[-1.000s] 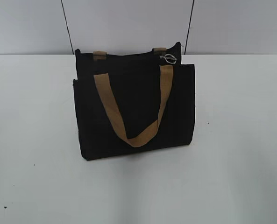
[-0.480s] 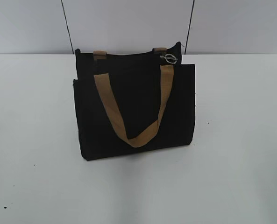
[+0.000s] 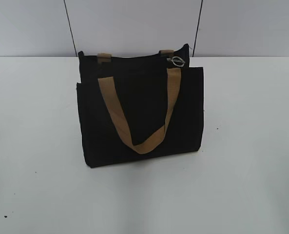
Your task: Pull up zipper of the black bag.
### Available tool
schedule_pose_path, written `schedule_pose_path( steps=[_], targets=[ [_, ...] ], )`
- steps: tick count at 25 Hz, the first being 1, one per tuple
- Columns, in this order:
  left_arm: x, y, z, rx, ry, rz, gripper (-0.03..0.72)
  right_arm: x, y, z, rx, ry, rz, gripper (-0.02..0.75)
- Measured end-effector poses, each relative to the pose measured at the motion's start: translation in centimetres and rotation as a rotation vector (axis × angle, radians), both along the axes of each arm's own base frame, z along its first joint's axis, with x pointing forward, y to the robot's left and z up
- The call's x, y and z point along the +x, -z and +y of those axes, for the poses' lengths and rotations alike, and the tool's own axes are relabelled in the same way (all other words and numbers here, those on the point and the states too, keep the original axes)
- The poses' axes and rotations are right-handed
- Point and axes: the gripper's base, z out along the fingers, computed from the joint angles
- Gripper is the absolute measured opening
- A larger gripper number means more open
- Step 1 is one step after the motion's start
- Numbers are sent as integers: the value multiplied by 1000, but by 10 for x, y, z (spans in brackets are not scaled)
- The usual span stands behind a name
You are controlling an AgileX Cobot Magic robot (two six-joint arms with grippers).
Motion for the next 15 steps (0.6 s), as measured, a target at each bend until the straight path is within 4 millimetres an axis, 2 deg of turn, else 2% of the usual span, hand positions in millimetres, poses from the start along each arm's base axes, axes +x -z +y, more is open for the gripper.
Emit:
schedule_pose_path(
  steps=[5, 15],
  targets=[
    [0, 0, 0, -1, 0, -1, 495, 0, 0, 0, -1, 0, -1, 515],
    [0, 0, 0, -1, 0, -3, 477, 0, 0, 0, 0, 0, -2, 513]
  ],
)
